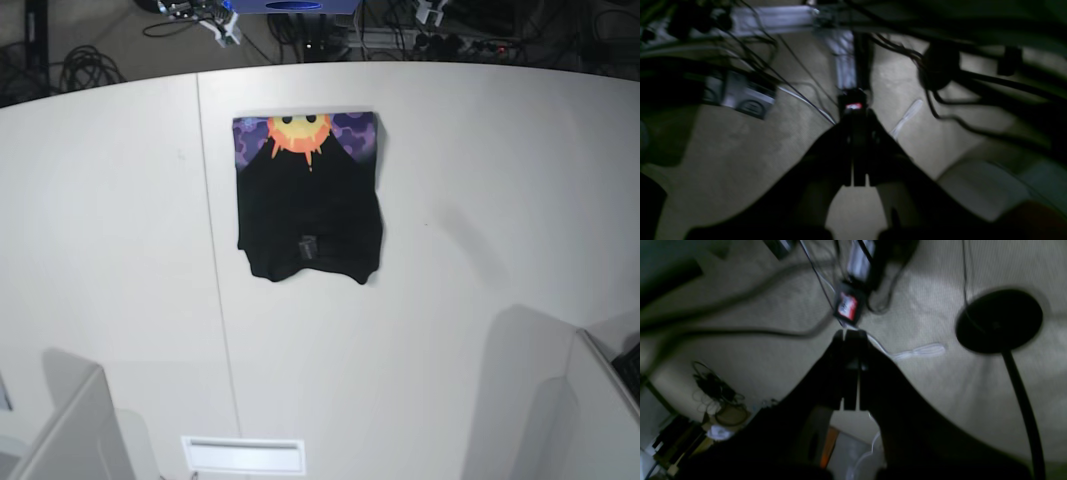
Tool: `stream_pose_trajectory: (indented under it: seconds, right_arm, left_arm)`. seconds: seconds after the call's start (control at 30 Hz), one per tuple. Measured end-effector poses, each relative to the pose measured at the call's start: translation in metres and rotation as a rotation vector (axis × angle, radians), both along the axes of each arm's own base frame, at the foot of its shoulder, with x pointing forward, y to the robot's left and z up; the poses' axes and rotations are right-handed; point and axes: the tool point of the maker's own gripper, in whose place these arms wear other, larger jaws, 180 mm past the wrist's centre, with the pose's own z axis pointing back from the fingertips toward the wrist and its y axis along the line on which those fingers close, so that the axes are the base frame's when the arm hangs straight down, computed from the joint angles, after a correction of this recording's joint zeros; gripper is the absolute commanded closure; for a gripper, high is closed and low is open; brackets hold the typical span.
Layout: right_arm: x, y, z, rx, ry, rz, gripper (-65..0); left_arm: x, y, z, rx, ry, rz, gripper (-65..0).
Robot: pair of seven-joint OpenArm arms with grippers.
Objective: Fold the T-shirt properly
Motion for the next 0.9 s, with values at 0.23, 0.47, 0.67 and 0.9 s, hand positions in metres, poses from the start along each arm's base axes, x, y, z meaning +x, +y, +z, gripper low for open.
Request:
stream_pose_trajectory:
  seconds: [0.23, 0.47, 0.67, 0.9]
  right_arm:
    - [0.006, -0.005, -0.001, -0.009, -0.007, 0.002, 0.0]
    - [0.019, 0.000, -0.001, -0.002, -0.028, -0.002, 0.0]
    - [0.019, -0.002, -0.001, -0.004, -0.028, -0.002, 0.0]
    - [0.019, -0.002, -0.001, -0.004, -0.029, -0.002, 0.0]
  left_arm:
    - [0.052, 0.009, -0.003, 0.039, -0.102, 0.005, 0.0]
    - [0.048, 0.010, -0.004, 0.041, -0.081, -0.005, 0.0]
    - [0.057, 0.010, -0.003, 0.041, -0.104, 0.000, 0.0]
    - [0.055, 0.009, -0.003, 0.040, -0.101, 0.000, 0.0]
